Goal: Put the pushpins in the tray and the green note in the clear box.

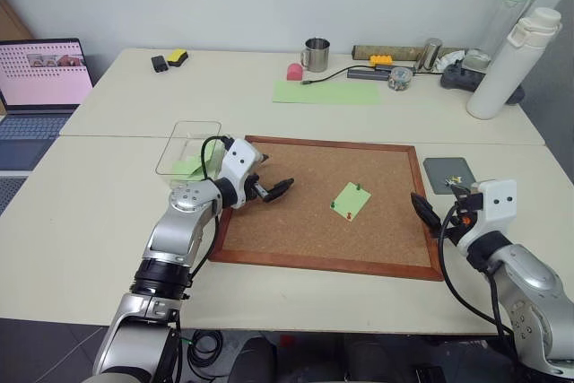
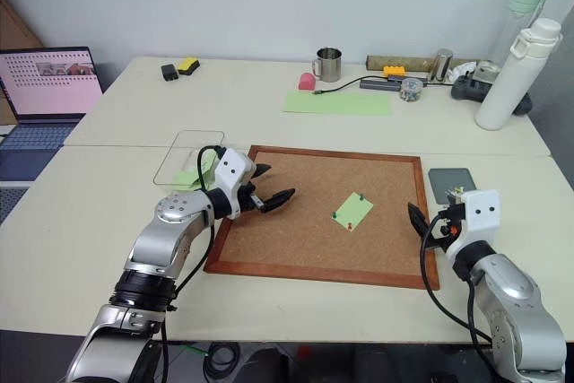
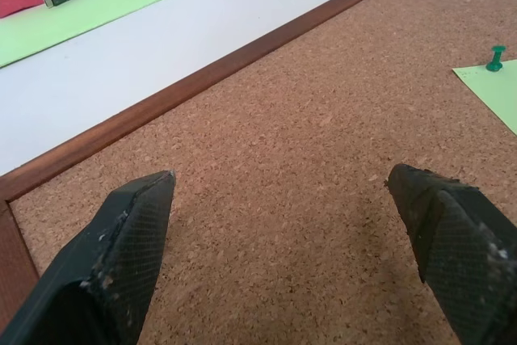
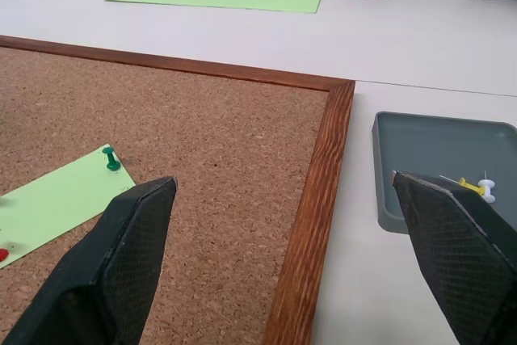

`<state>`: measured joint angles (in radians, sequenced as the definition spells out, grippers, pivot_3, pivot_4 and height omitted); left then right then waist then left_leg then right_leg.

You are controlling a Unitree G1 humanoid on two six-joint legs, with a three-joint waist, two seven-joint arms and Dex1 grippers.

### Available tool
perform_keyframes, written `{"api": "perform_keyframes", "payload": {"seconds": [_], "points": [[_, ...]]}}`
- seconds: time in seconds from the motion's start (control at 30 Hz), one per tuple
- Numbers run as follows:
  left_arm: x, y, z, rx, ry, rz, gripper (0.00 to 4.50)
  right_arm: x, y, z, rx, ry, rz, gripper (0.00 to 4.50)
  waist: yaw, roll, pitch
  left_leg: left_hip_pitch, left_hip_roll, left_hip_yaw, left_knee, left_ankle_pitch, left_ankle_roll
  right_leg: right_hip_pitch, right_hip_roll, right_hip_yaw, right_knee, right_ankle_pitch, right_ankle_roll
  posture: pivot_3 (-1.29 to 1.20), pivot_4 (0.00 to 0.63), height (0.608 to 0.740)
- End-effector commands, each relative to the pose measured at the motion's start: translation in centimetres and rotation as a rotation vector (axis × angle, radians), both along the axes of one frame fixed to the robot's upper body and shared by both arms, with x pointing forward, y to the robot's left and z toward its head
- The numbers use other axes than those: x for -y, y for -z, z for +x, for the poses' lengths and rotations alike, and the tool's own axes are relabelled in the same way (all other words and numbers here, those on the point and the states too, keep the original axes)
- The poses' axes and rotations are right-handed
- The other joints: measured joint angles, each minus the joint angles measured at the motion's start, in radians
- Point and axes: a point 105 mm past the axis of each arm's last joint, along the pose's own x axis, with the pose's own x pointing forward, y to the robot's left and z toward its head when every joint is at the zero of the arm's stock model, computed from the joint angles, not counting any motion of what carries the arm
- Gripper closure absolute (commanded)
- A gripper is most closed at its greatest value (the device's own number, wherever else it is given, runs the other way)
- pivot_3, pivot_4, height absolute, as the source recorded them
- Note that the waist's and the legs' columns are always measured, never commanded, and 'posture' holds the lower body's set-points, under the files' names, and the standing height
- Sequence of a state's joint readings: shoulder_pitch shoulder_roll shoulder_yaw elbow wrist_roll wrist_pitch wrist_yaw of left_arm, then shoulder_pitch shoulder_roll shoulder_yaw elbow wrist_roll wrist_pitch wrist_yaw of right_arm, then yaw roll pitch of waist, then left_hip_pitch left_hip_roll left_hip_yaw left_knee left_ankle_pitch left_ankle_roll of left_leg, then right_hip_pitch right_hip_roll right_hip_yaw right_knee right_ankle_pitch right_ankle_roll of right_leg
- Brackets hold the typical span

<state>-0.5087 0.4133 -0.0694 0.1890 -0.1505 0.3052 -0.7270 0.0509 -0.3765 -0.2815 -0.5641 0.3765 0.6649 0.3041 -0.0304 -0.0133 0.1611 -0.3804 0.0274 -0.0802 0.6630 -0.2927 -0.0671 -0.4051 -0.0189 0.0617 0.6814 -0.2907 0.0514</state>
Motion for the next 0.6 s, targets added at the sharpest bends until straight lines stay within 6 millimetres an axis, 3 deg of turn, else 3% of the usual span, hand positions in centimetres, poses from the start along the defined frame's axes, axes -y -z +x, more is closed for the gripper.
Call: {"api": "perform_keyframes", "payload": {"seconds": [0.03, 0.6], "points": [[-0.4, -1.9, 0.3, 0.052, -0.01, -0.038, 0.0, -0.5, -1.3, -0.2, 0.052, -0.02, -0.022, 0.05, 0.0, 0.0, 0.0, 0.0, 0.0, 0.0, 0.0, 0.0, 0.0, 0.0, 0.0, 0.0, 0.0, 0.0, 0.0, 0.0, 0.15, 0.74], [-0.3, -3.0, -0.1, -0.014, 0.036, -0.16, 0.0, -1.1, -1.9, -0.4, 0.062, -0.037, -0.012, 0.05, 0.0, 0.0, 0.0, 0.0, 0.0, 0.0, 0.0, 0.0, 0.0, 0.0, 0.0, 0.0, 0.0, 0.0, 0.0, 0.0, 0.15, 0.74]]}}
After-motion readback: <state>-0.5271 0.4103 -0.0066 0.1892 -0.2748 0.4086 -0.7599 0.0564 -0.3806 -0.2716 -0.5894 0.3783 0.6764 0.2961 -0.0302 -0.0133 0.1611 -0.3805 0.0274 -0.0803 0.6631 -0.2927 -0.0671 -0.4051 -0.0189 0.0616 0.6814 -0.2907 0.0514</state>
